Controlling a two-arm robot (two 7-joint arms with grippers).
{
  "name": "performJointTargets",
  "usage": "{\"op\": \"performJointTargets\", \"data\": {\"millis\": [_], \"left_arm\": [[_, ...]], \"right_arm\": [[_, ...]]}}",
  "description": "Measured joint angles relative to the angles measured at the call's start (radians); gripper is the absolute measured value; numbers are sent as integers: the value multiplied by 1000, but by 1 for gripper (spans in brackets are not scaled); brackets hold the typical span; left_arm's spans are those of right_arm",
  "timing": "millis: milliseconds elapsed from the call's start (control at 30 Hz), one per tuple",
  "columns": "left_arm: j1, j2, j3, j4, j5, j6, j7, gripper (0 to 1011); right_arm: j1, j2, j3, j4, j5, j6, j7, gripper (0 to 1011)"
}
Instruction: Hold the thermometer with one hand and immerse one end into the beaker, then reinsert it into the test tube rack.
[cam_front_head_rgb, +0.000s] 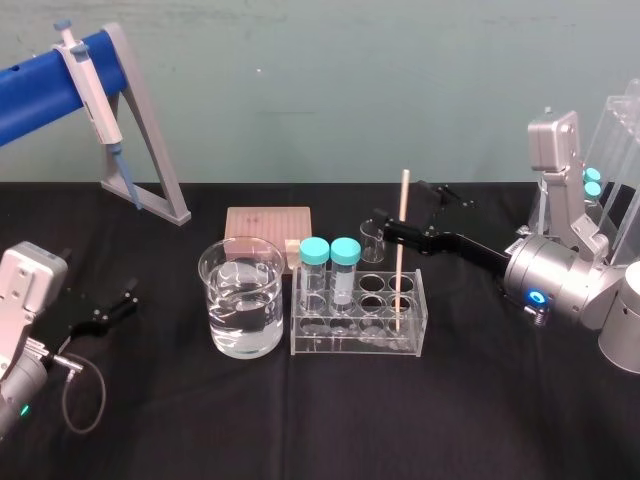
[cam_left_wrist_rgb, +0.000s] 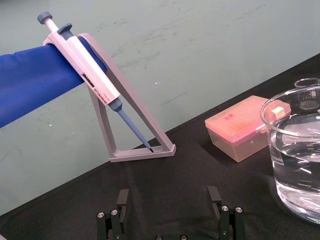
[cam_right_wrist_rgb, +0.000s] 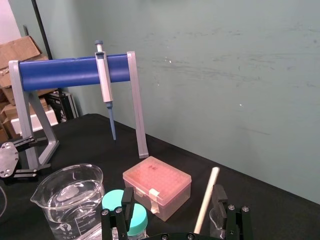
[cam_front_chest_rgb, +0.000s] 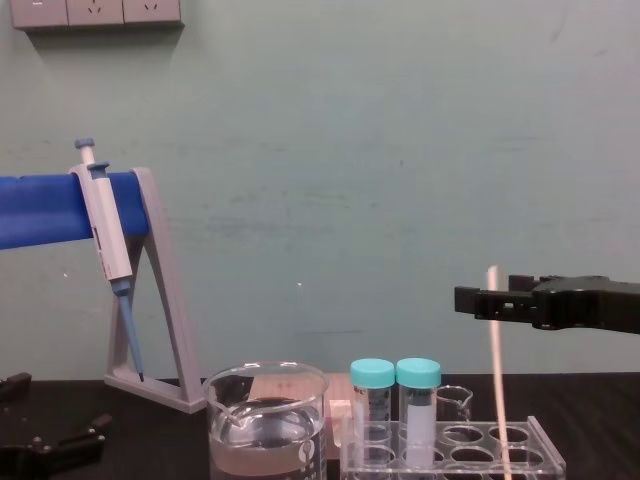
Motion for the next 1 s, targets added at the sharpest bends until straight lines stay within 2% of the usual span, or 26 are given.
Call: {"op": "performJointTargets", "data": {"millis": [633,800,1000], "left_arm": [[0,0,0,0,0,0,0,1004],[0,0,0,0,0,0,0,1004],[0,0,0,0,0,0,0,1004]], "right_arm": [[-8,-4,5,-8,-1,-5,-15,1000],[-33,-13,32,-35,-22,-19,-83,1000],[-73,-30,77,-72,-76,-28,-213,1000]]}}
